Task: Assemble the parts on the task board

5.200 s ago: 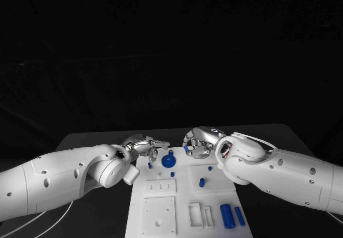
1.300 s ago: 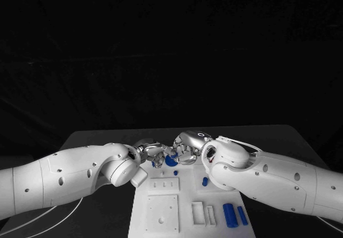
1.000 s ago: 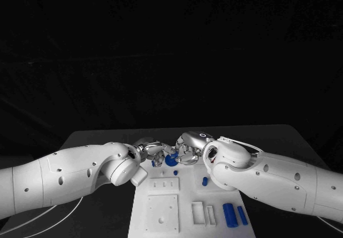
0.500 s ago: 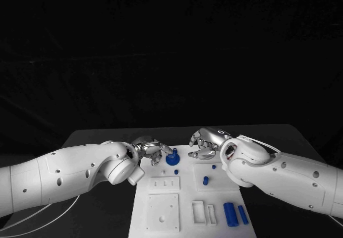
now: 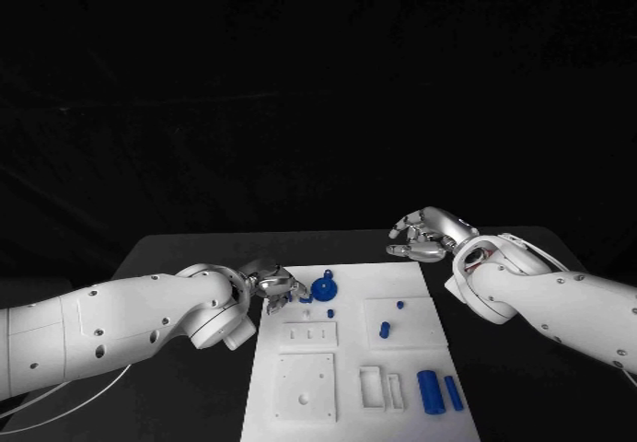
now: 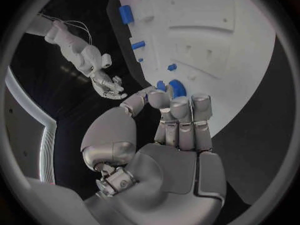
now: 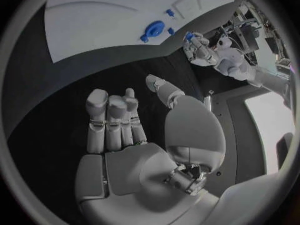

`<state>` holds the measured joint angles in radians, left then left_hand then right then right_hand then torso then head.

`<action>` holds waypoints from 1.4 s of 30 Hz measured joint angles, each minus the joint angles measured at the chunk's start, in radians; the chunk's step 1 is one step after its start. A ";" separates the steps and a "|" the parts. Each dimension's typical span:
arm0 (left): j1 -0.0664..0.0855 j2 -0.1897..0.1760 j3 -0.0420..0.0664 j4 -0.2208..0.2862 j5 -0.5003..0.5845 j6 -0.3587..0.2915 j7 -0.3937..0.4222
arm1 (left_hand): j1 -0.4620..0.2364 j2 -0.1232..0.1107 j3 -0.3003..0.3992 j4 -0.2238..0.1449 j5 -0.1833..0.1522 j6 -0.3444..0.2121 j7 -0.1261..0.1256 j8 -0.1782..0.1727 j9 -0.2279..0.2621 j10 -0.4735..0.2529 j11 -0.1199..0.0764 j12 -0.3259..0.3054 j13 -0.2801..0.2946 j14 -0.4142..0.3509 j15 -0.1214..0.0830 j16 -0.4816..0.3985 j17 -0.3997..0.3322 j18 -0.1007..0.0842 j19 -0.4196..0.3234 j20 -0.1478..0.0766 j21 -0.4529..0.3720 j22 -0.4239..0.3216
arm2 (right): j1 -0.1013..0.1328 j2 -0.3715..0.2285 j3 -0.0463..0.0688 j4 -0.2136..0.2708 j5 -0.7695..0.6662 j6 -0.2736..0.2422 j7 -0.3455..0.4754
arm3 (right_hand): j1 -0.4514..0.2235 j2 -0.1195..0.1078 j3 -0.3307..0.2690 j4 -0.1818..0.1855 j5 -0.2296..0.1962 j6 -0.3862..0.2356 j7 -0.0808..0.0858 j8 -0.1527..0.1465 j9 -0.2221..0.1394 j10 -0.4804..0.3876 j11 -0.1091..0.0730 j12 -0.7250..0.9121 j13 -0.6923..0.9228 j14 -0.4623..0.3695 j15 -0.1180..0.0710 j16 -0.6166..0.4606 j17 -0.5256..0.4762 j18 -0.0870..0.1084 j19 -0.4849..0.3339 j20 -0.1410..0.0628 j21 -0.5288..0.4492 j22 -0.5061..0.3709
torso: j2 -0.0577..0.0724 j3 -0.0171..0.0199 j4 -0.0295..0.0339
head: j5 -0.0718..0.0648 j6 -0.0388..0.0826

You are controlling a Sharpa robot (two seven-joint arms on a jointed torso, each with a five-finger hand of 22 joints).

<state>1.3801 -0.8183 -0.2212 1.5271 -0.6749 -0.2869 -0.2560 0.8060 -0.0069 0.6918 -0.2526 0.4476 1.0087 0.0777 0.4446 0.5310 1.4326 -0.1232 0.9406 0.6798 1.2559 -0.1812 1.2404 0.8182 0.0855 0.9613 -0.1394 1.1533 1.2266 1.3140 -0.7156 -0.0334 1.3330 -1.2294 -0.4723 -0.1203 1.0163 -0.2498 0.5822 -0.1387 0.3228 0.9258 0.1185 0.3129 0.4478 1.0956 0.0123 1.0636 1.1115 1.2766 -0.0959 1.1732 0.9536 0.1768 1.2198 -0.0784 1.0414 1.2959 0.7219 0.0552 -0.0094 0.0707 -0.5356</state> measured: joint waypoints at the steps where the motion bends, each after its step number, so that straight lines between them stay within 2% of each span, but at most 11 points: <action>1: 0.000 -0.004 -0.004 0.007 -0.009 -0.002 -0.006 | -0.002 -0.002 0.000 0.000 0.009 0.000 0.000 0.002 0.004 0.000 0.000 0.005 0.002 0.000 0.000 0.004 0.002 0.000 0.000 0.000 0.003 -0.001 | 0.000 0.000 0.005 -0.010 0.013 -0.004 0.007 | 0.000 0.000 -0.005 0.000 0.000 0.001 -0.001 0.000 0.000 0.000 0.000 0.000 -0.001 0.000 0.000 0.000 0.000 0.000 0.000 0.000 -0.002 0.000 | 0.000 0.0004 0.0001 | 0.000 -0.003; 3: 0.000 -0.008 -0.009 0.019 -0.024 -0.005 -0.017 | -0.003 -0.003 0.000 0.000 0.020 0.000 0.000 0.005 0.004 0.000 0.000 0.016 0.004 0.000 0.000 0.013 0.005 0.000 0.000 0.000 0.010 -0.003 | 0.001 0.000 0.009 -0.026 0.031 -0.010 0.016 | 0.000 0.000 -0.005 -0.001 0.000 0.001 -0.001 0.000 0.000 0.000 0.000 0.000 -0.001 0.000 0.000 0.000 0.000 0.000 0.000 0.000 -0.004 0.000 | -0.001 0.0007 0.0005 | 0.001 -0.007; 6: 0.000 -0.010 -0.011 0.038 -0.055 -0.010 -0.035 | -0.005 -0.005 0.000 0.000 0.026 0.000 0.000 0.006 0.004 -0.002 -0.002 0.025 0.006 0.000 0.000 0.019 0.006 0.000 0.000 0.000 0.014 -0.005 | 0.002 0.003 0.012 -0.054 0.054 -0.017 0.028 | 0.000 0.000 -0.007 -0.002 0.000 0.001 -0.001 0.000 0.001 0.000 0.000 0.000 -0.002 0.000 0.000 0.000 0.000 0.000 0.000 0.000 -0.004 0.000 | -0.001 0.0012 0.0011 | 0.003 -0.011; 12: -0.010 -0.009 -0.018 0.058 -0.106 -0.029 -0.066 | -0.005 -0.005 0.000 0.000 0.030 0.001 -0.001 0.006 0.005 -0.003 -0.003 0.040 0.008 0.000 0.000 0.031 0.009 0.000 0.000 0.000 0.023 -0.008 | 0.006 0.013 0.030 -0.087 0.094 -0.024 0.050 | -0.008 0.008 -0.016 -0.003 0.000 0.001 -0.001 0.000 0.002 0.000 0.000 0.000 -0.005 0.000 0.000 -0.005 0.000 0.000 -0.003 0.004 -0.005 0.000 | -0.001 0.0013 0.0021 | 0.006 -0.016; 20: -0.029 -0.004 -0.022 0.068 -0.162 -0.070 -0.094 | -0.005 -0.005 0.002 0.004 0.030 0.002 -0.002 0.009 0.005 0.000 -0.007 0.066 0.013 0.004 -0.003 0.053 0.012 0.000 0.000 0.000 0.031 -0.009 | 0.017 0.025 0.034 -0.103 0.118 -0.026 0.064 | -0.012 0.012 -0.022 -0.003 0.000 0.001 -0.001 0.000 0.004 -0.004 -0.004 -0.007 -0.013 -0.004 -0.003 -0.012 0.000 0.000 -0.007 0.007 -0.013 0.000 | -0.001 0.0012 0.0022 | 0.008 -0.034; 29: -0.073 0.017 -0.022 0.052 -0.202 -0.112 -0.111 | -0.013 -0.001 0.002 0.004 0.035 0.002 -0.002 0.012 0.005 0.000 -0.007 0.077 0.014 0.004 -0.009 0.061 0.013 0.000 0.002 -0.002 0.031 -0.009 | 0.019 0.031 0.034 -0.103 0.126 -0.026 0.067 | -0.013 0.013 -0.022 -0.003 0.000 0.002 -0.003 0.000 0.005 -0.004 -0.004 -0.007 -0.015 -0.005 -0.002 -0.012 -0.001 0.000 -0.007 0.007 -0.018 0.000 | -0.001 0.0002 0.0014 | 0.008 -0.050; 31: -0.079 0.021 -0.022 0.049 -0.206 -0.117 -0.113 | -0.016 -0.003 0.003 0.005 0.021 0.002 -0.002 0.013 0.005 0.000 -0.007 0.084 0.014 0.004 -0.010 0.061 0.013 0.000 0.004 -0.004 0.031 -0.009 | 0.019 0.031 0.034 -0.103 0.127 -0.025 0.067 | -0.013 0.013 -0.022 -0.003 0.000 0.002 -0.003 0.000 0.005 -0.004 -0.004 -0.007 -0.015 -0.005 -0.002 -0.012 -0.001 0.000 -0.007 0.007 -0.018 0.000 | 0.000 -0.0001 0.0005 | 0.008 -0.050; 42: -0.083 0.024 -0.022 0.050 -0.221 -0.122 -0.118 | -0.021 -0.007 0.006 0.009 0.006 0.004 -0.004 0.013 0.018 0.000 -0.007 0.085 0.014 0.004 -0.010 0.065 0.012 0.000 0.004 -0.004 0.031 -0.008 | 0.019 0.032 0.034 -0.103 0.129 -0.025 0.067 | -0.013 0.013 -0.025 -0.006 0.000 0.002 -0.003 0.000 0.005 -0.004 -0.004 -0.007 -0.017 -0.005 -0.002 -0.016 -0.001 0.000 -0.010 0.005 -0.019 0.000 | 0.000 -0.0007 -0.0006 | 0.007 -0.058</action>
<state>1.2970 -0.7947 -0.2429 1.5776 -0.8962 -0.4086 -0.3743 0.7847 -0.0136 0.6976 -0.2439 0.4533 1.0125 0.0738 0.4580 0.5492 1.4323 -0.1302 1.0254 0.6935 1.2595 -0.1913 1.3057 0.8302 0.0855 0.9651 -0.1431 1.1847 1.2185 1.3333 -0.6840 0.0006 1.2301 -1.1000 -0.4968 -0.0532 1.0032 -0.2368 0.5576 -0.1447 0.3225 0.9282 0.1153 0.3129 0.4530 1.0921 0.0087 1.0570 1.0949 1.2718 -0.0981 1.1569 0.9528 0.1769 1.2102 -0.0734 1.0223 1.2961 0.7220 0.0546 -0.0100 0.0774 -0.5940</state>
